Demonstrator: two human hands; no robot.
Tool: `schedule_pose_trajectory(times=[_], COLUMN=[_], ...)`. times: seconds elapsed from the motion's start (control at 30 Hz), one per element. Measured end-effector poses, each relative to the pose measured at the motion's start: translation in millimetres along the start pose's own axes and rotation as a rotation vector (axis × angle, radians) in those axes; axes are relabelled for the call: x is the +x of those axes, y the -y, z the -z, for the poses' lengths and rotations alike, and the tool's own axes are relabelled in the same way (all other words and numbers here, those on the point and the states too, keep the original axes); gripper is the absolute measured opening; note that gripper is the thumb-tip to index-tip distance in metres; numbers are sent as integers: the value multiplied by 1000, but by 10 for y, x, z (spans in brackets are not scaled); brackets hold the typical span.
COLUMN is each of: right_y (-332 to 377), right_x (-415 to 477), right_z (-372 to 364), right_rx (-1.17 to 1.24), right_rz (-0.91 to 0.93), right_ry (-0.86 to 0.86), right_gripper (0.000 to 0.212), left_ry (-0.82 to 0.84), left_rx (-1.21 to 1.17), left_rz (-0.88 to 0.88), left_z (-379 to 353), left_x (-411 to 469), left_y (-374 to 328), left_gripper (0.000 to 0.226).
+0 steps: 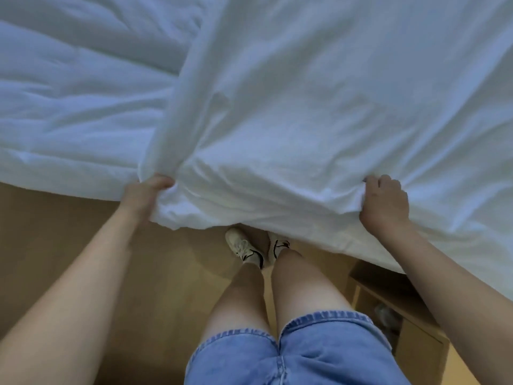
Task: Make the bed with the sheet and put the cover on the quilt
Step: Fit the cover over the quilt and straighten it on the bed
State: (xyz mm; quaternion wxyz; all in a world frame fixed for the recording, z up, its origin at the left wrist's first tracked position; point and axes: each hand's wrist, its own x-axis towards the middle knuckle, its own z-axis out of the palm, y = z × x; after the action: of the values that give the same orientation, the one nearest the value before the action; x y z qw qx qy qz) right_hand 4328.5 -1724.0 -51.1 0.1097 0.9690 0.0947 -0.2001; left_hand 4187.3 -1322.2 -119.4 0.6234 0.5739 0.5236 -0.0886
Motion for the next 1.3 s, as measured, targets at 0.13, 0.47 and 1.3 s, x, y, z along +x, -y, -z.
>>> schedule_pose_trajectory(times=[0.13,0.47,1.3], right_y=[609,2381,3167], right_x=[-37,358,-249], right_z=[-87,400,446], right_rx=[192,68,107], right_rz=[270,584,152], right_ry=[-152,-140,-195], right_gripper=[65,27,52], left_ry=[131,680,513], left_rx=[-111,-211,82], left_rz=[-73,174,-33], left_z=[-105,-178,2917], left_x=[-462,-237,1062], left_y=[-298,-737,-1427], left_gripper=[8,42,83])
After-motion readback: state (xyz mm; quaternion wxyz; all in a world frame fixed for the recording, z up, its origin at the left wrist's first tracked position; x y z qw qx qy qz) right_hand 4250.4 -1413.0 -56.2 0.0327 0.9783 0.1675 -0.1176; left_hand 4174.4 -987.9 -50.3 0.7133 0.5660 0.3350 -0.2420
